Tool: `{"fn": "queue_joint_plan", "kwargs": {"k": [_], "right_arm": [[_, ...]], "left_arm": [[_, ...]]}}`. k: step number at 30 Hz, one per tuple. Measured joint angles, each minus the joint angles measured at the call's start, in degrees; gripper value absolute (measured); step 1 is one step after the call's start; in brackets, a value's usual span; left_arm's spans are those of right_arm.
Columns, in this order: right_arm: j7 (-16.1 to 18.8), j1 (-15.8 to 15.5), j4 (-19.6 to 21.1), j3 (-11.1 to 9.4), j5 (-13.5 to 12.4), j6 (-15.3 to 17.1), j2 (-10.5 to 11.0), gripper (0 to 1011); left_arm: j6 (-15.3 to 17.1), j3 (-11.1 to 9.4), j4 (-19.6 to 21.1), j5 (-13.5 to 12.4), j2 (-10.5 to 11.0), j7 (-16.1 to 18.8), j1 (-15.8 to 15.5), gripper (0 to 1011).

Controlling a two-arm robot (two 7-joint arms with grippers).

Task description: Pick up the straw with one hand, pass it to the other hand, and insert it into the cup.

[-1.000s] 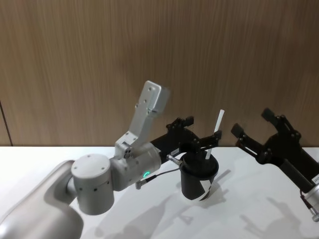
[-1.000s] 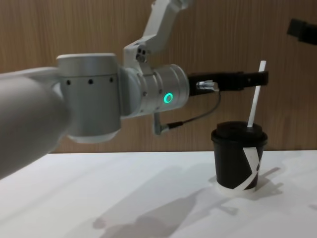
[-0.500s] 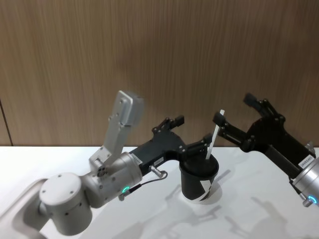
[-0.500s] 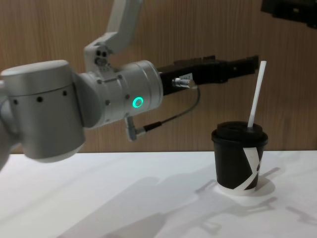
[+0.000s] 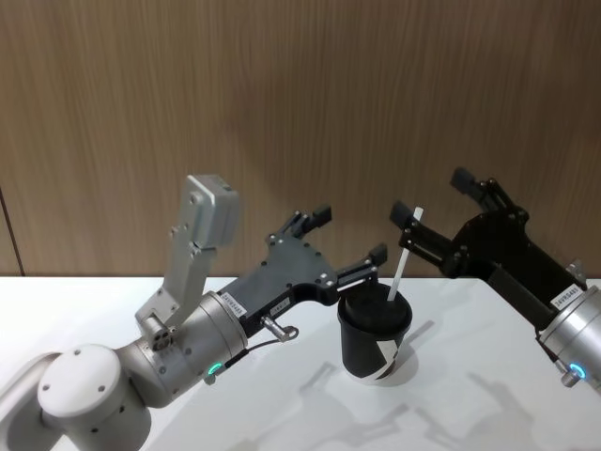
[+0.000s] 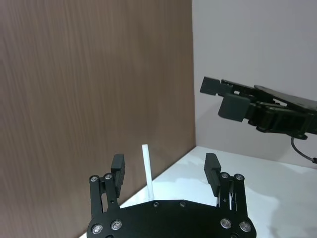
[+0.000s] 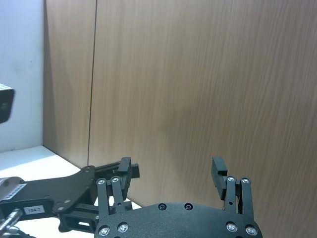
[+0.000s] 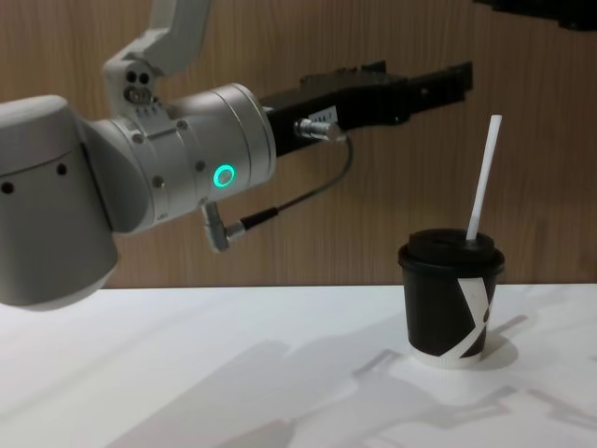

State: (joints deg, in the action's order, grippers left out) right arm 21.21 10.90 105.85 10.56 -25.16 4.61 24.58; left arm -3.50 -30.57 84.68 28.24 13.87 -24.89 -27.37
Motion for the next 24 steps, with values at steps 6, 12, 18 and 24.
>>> {"fn": "queue_joint_plan", "kwargs": {"k": [6, 12, 18, 24], "right_arm": [[-1.61, -0.57, 1.02, 0.01, 0.21, 0.47, -0.15, 1001], [-2.5, -0.98, 1.56, -0.17, 0.16, 0.49, -0.13, 1001], [-2.96, -1.27, 1.81, -0.31, -0.24, 0.45, -0.06, 1001], [-3.2, -1.44, 1.97, -0.38, -0.5, 0.37, -0.03, 1001]], "left_arm": [[-0.72, 0.73, 2.35, -1.63, 0.28, 2.18, 1.45, 1003], [-0.98, 1.43, 4.08, -3.33, 0.16, 4.66, 2.67, 1003], [-1.07, 1.83, 4.97, -4.36, -0.02, 6.12, 3.3, 1003], [-1.14, 2.11, 5.62, -5.12, -0.17, 7.22, 3.8, 1003]]}}
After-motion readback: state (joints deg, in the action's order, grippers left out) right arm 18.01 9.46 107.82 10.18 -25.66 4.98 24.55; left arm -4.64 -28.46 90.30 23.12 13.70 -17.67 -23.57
